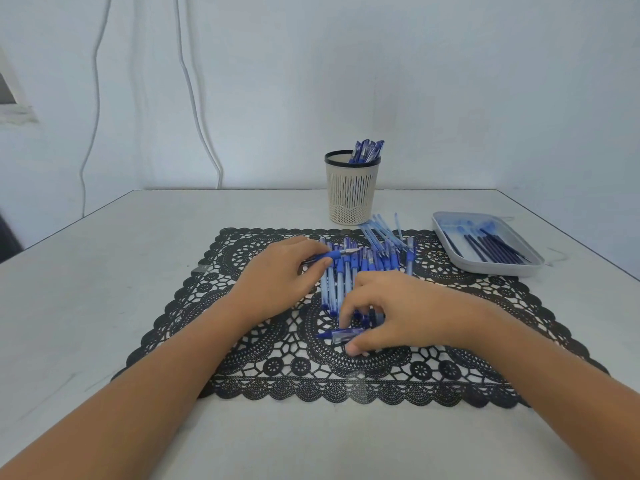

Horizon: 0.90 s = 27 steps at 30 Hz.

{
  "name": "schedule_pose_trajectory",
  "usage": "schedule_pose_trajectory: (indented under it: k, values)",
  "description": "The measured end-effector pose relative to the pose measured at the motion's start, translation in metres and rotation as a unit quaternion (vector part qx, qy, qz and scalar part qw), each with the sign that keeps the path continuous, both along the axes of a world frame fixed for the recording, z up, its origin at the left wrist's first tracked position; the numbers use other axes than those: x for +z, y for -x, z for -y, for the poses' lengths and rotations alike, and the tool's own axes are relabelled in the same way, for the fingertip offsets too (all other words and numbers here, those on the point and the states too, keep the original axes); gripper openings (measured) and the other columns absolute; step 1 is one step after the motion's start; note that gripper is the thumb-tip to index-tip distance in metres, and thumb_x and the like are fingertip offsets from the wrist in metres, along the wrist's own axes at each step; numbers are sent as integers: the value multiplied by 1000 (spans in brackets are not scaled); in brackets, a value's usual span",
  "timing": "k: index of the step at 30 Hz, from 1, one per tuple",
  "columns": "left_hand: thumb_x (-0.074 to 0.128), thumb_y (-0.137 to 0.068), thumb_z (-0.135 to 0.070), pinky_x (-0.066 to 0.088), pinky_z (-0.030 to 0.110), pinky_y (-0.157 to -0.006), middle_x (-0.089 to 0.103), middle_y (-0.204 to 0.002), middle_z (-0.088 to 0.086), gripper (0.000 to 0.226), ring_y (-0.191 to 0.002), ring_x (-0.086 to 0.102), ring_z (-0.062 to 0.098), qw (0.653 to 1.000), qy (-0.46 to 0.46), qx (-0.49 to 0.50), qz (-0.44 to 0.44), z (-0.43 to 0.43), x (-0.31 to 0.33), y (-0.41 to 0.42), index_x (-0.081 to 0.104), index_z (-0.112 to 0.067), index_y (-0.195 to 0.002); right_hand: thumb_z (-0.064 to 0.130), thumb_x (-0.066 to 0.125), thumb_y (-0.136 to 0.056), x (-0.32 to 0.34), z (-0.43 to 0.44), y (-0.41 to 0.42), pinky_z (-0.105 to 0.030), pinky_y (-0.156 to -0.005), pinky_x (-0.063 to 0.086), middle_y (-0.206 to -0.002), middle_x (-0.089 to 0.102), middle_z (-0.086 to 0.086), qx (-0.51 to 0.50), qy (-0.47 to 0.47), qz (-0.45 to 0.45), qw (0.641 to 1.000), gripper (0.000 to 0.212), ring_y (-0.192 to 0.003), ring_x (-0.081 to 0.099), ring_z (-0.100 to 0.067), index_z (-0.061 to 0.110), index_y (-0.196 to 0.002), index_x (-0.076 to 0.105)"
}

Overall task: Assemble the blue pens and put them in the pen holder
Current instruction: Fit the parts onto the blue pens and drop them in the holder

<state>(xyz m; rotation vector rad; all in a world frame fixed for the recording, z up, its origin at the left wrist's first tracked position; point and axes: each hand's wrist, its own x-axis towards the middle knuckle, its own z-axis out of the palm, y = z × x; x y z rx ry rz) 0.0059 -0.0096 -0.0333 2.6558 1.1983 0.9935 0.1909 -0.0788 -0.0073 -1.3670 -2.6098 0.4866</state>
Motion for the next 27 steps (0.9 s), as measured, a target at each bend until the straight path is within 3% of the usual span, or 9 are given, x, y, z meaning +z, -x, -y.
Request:
schedule_pose_trajectory:
  k: [3, 6, 10, 15, 21, 27]
  values:
    - [51, -92, -34, 47, 26, -74, 65, -97, -7, 27, -84, 56, 6, 1000, 4, -5, 2, 0, 0, 0, 65, -18, -109, 38, 61, -85, 1, 0, 1, -9, -71, 38, -91, 49, 15, -7, -17, -26, 999, 15, -81, 48, 3, 27, -94, 65]
    - [51, -93, -32, 47, 26, -75, 65, -99, -7, 26, -85, 56, 5, 1000, 8, -5, -2, 1, 1, 0, 65, -18, -110, 33, 51, -90, 3, -5, -9, -15, -66, 48, -87, 60, 11, -99, -47, -123, 986, 11, -80, 59, -4, 24, -92, 57]
    - [51, -93, -32, 46, 23, -76, 64, -99, -7, 26, -86, 56, 5, 1000, 14, -13, 1, 4, 3, 0, 64, -18, -111, 30, 55, -89, 6, -17, -31, -13, -56, 41, -78, 62, 6, -210, -80, -189, 956, 5, -65, 54, -8, 25, -87, 56]
    - [48, -91, -37, 47, 22, -72, 63, -93, -10, 29, -81, 57, 3, 999, 16, -39, 1, 6, 3, -3, 65, -20, -107, 32, 61, -86, 4, -19, -34, -25, -61, 37, -80, 65, -13, -185, -60, -225, 955, 8, -62, 49, -11, 26, -89, 66]
    - [42, -88, -47, 49, 30, -70, 64, -89, -9, 39, -77, 58, 7, 998, 12, -62, 5, 10, 3, -7, 65, -22, -106, 32, 64, -85, -1, -22, -29, -33, -63, 45, -76, 66, -11, -156, -47, -258, 952, 8, -63, 52, -13, 28, -89, 69]
    - [50, -87, -37, 45, 33, -68, 66, -81, -2, 30, -73, 58, 16, 993, 65, -65, 72, 15, 5, -13, 69, -19, -101, 26, 64, -85, -2, -20, -24, -16, -53, 35, -60, 57, 2, -139, -68, -294, 943, 6, -52, 42, -3, 30, -84, 68]
